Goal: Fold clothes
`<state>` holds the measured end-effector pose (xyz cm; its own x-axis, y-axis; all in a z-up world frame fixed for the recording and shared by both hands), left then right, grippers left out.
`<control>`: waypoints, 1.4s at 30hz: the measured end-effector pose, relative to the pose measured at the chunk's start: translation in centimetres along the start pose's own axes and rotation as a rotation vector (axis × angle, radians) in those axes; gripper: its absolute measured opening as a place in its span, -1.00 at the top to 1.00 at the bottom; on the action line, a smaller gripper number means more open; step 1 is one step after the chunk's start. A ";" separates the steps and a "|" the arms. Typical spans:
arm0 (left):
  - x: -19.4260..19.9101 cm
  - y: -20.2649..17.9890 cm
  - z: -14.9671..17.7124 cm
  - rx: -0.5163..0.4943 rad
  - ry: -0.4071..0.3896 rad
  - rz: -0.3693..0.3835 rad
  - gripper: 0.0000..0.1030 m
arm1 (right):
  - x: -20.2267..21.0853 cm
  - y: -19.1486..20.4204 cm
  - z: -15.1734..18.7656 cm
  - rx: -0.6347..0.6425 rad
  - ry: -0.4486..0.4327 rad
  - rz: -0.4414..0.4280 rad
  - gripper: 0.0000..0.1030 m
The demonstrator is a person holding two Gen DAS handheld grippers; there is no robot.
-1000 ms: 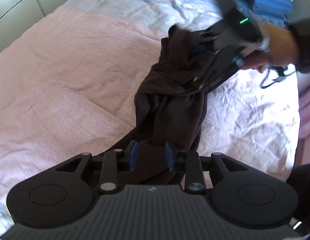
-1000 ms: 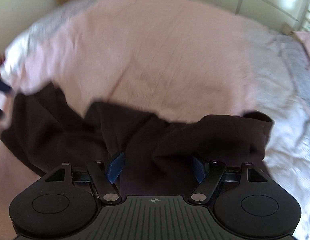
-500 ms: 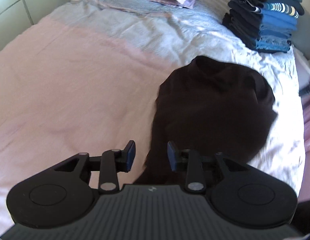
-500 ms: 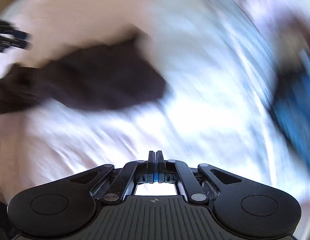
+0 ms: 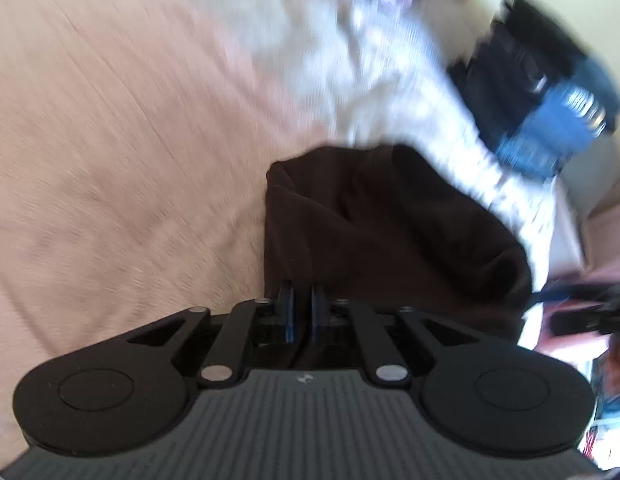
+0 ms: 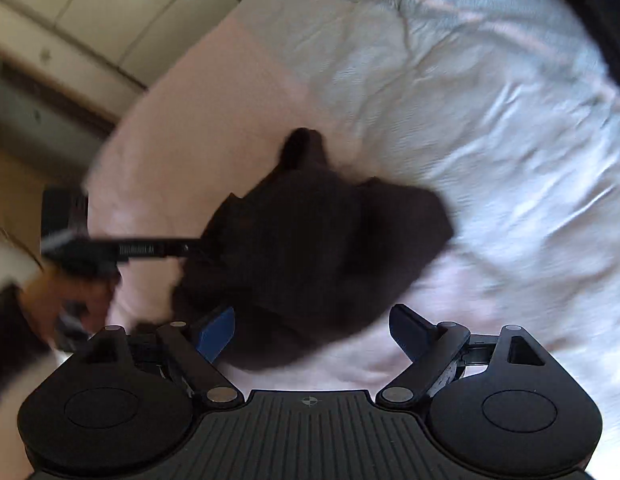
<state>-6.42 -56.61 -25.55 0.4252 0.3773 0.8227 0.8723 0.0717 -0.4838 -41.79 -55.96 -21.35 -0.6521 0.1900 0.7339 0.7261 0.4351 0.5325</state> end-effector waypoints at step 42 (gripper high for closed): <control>26.2 22.0 5.1 0.240 -0.540 -0.299 0.96 | -27.3 22.3 -4.1 0.283 0.170 -0.099 0.97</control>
<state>22.68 -40.45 -16.20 -0.0623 0.7142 0.6971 0.8292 0.4258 -0.3621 -6.90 -55.06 -27.84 -0.6533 -0.0049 0.7571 0.5558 0.6759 0.4840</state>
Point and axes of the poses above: each gripper's, at about its wrist camera, not at the fingertips, and x roughly against the way its jaws point, y to its left, z to its underside, the point moved 7 cm from there along -x, roughly the way its jaws point, and after that the axes turned 14 degrees about x, right-handed, at the moved point
